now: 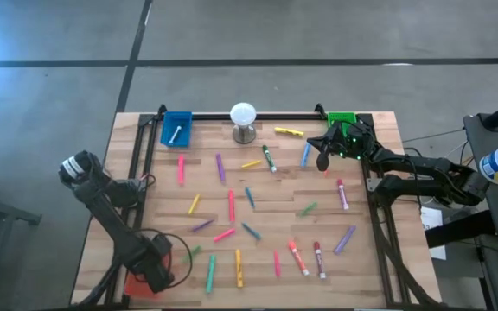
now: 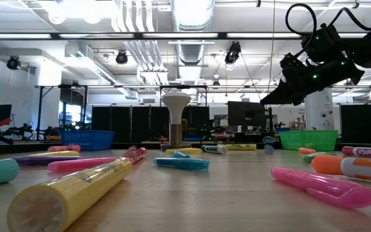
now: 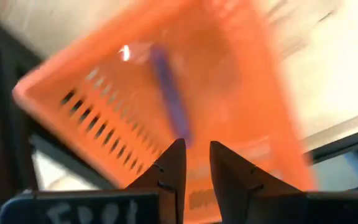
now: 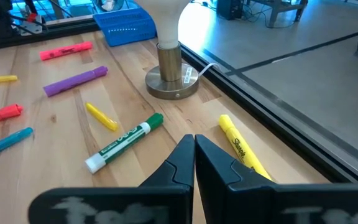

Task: Pick & Place Markers
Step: Adjust the orange bin on the table

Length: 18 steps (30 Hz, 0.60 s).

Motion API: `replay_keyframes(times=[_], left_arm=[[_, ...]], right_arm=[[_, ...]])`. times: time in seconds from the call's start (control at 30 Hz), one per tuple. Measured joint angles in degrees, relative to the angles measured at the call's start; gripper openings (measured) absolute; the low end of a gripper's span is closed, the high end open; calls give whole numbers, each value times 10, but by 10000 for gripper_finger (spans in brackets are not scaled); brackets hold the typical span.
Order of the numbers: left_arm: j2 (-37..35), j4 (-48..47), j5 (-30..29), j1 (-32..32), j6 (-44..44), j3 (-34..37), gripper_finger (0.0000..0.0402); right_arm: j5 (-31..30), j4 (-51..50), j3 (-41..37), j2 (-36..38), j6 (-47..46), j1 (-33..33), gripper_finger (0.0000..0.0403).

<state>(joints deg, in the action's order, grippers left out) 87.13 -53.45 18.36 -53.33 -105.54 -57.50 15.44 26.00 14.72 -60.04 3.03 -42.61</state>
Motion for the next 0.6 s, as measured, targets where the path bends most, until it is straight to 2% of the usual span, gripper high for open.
replay_keyframes(times=[0.2,0.37,0.6], left_arm=[[1,55,37,17,0,29,39],[1,92,23,27,1,32,6],[1,106,1,37,7,31,1]], right_arm=[[0,0,0,0,0,0,8],[0,0,0,0,0,0,8],[0,0,-1,0,2,0,8]])
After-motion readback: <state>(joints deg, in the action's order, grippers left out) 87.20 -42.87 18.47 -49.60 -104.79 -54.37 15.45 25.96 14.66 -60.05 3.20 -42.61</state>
